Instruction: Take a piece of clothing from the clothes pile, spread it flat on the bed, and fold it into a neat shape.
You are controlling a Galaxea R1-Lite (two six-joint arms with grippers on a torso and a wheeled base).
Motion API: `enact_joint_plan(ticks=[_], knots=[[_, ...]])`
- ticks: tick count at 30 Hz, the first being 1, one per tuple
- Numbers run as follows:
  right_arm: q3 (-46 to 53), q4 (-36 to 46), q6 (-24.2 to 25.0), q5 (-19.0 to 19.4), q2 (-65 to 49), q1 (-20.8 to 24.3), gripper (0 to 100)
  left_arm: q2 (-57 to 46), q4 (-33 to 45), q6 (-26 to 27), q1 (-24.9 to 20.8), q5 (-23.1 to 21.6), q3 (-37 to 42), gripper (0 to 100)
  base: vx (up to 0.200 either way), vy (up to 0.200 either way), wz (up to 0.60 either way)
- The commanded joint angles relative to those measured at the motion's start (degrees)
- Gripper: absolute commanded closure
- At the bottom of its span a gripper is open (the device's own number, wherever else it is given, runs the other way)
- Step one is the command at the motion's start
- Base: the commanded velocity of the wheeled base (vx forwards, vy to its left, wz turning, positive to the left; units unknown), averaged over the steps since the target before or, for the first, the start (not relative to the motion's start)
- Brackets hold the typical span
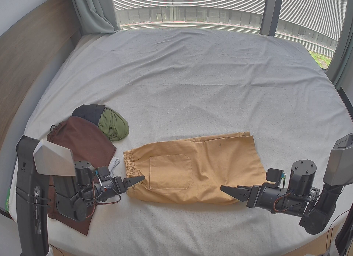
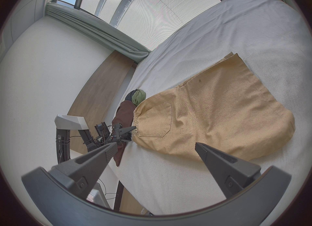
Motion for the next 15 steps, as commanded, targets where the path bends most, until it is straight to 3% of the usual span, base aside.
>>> enact_joint_plan(ticks=[1, 15], knots=[[-0.2, 0.0, 0.0, 0.1, 0.3, -0.1, 0, -1.2, 0.3, -5.0, -1.8, 2.2, -1.2, 0, 0.0, 0.0, 0.0], [-0.3, 0.0, 0.0, 0.0, 0.3, -0.1, 0, -1.3, 0.3, -7.4, -4.4, 6.6, -1.9, 0, 0.0, 0.0, 0.0]])
